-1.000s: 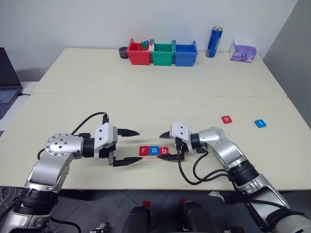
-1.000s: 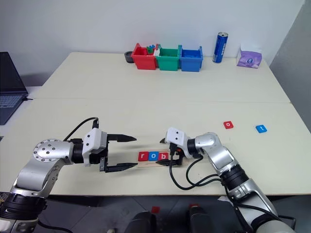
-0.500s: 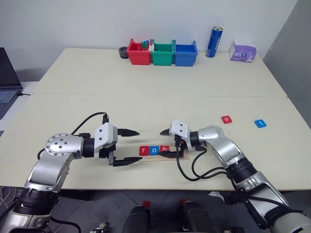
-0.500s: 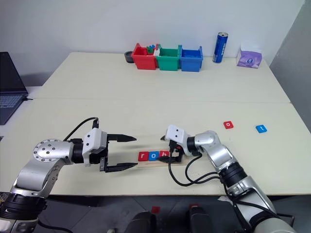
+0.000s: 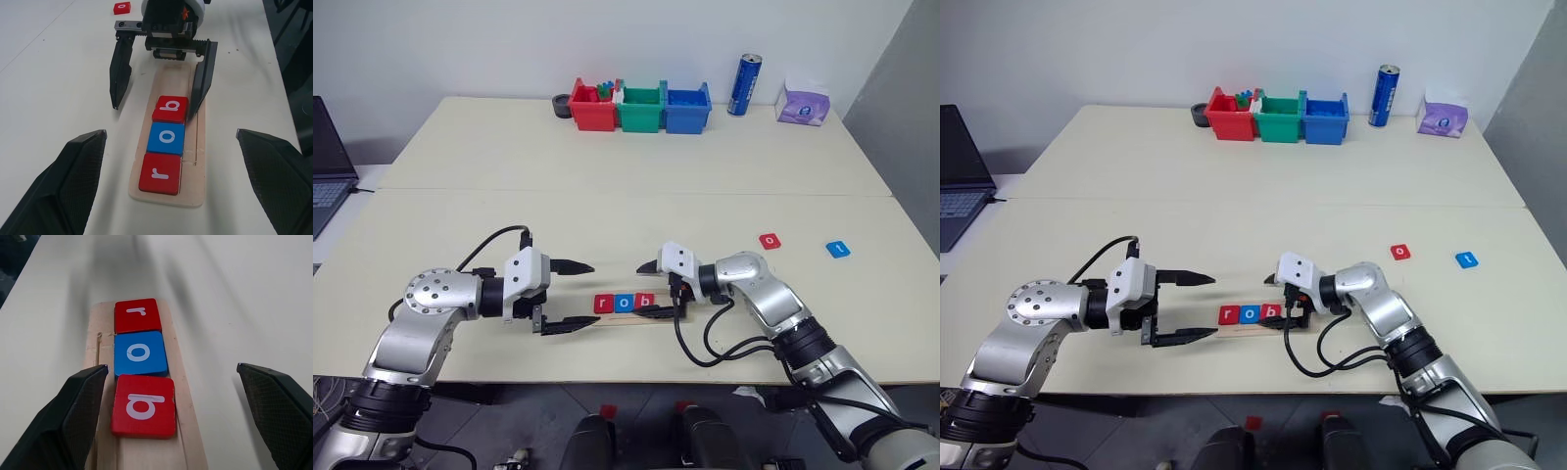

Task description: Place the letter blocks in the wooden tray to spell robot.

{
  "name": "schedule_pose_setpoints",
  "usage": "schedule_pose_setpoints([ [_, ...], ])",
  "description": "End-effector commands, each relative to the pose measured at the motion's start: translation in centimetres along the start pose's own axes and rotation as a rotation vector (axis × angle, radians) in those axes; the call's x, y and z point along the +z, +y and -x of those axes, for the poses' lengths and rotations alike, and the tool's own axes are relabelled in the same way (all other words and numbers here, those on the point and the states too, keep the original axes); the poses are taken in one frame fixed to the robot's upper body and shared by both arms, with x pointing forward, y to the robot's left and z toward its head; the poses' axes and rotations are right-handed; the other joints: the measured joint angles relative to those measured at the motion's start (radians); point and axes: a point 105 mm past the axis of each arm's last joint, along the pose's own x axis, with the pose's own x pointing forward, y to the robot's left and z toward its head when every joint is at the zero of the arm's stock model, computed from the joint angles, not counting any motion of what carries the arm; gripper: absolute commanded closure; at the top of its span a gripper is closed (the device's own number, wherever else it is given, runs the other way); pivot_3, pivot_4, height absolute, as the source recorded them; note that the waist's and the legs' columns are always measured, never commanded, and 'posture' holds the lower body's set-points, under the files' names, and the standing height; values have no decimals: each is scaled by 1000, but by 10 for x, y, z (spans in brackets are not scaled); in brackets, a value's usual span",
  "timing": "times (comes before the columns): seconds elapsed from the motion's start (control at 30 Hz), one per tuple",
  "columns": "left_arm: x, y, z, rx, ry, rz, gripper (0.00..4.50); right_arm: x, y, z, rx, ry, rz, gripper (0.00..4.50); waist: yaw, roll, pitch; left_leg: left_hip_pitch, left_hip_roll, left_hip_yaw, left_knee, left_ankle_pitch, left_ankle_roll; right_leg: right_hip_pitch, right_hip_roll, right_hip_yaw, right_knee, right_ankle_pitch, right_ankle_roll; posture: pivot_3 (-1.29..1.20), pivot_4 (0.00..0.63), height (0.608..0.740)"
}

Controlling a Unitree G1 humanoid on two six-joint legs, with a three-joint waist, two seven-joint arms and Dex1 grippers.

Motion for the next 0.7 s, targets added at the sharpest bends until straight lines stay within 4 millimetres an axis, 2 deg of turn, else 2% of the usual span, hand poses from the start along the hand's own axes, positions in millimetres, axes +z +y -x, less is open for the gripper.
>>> schedule_pose_setpoints([
  [0.03, 10, 0, -1, -11, -9, -49, 0, 14, 1, 7, 16, -53, 13, 14, 0, 0, 0, 0, 0, 0, 0, 0, 0, 0, 0, 0, 0, 0, 0, 0, 150, 740],
  [0.2, 10, 0, -3, -15, -12, -48, 0, 15, 0, 12, 12, -53, 5, 14, 0, 0, 0, 0, 0, 0, 0, 0, 0, 0, 0, 0, 0, 0, 0, 0, 150, 740],
  [0.7, 9, -3, -3, -24, -12, -49, 0, -3, -13, 20, -64, 30, 59, 14, 0, 0, 0, 0, 0, 0, 0, 0, 0, 0, 0, 0, 0, 0, 0, 0, 150, 740],
])
